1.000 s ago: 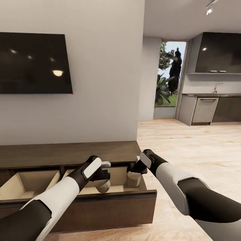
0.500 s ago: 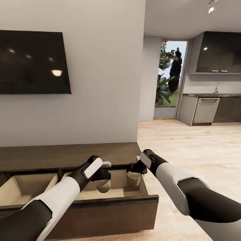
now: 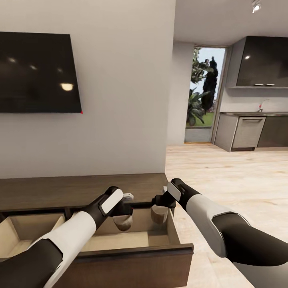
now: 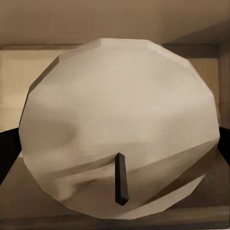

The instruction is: Place each of the two pumpkins and all three candles from the living room inside a cabinet in the living room (use any cabinet), then make sure every cabinet is closed, and position the cauldron so it is next to a table in the living room.

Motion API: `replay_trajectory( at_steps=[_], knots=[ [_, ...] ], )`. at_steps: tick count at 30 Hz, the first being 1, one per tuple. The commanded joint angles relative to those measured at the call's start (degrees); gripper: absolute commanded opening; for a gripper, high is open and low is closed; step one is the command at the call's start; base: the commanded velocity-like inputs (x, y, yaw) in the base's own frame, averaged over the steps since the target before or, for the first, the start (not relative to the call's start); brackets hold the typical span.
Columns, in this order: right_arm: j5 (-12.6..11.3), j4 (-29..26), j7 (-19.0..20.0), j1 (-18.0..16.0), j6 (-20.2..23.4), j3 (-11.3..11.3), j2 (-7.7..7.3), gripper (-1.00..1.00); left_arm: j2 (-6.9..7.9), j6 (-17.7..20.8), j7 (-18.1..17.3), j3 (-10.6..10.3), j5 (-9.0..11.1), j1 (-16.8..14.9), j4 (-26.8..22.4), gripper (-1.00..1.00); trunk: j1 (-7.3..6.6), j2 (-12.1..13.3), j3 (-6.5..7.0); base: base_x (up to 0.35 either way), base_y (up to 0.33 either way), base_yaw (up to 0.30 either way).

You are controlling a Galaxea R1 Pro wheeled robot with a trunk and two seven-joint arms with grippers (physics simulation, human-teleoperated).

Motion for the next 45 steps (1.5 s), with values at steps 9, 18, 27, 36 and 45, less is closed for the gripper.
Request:
replay_trajectory(
  at_steps=[9, 18, 27, 36, 45],
  knots=[
    [-0.6, -0.1, -0.5, 0.0, 0.3, 0.3, 0.0, -1.0, -0.77, 0.1, 0.6, -1.5, -2.8, -0.1, 3.1, -1.0, -0.01, 0.0, -0.06, 0.007, 0.0, 0.0],
    [-0.7, -0.1, -0.5, 0.0, 0.3, 0.3, 0.0, -1.0, -0.85, -0.1, 0.5, -1.2, -3.1, -0.1, 4.1, -1.0, -0.01, 0.0, -0.06, 0.0, 0.0, 0.0],
    [-0.7, 0.0, -0.5, 0.0, 0.3, 0.4, 0.0, -1.0, -0.72, -0.6, -0.2, -1.1, -3.1, -0.1, 4.1, -1.0, -0.01, 0.0, -0.06, 0.0, 0.0, 0.0],
    [-0.7, 0.0, -0.4, 0.0, 0.3, 0.4, 0.0, -1.0, -0.71, -0.7, -0.4, -0.9, -2.8, -0.1, 4.1, -1.0, 0.58, -0.9, -1.75, 0.0, 0.0, 0.0],
    [-0.7, 0.0, -0.3, 0.1, 0.3, 0.4, 0.0, -1.0, -0.71, -0.8, -0.6, -0.9, -2.8, -0.1, 3.9, -1.0, 0.82, -1.0, -3.75, 0.0, 0.0, 0.0]
  ],
)
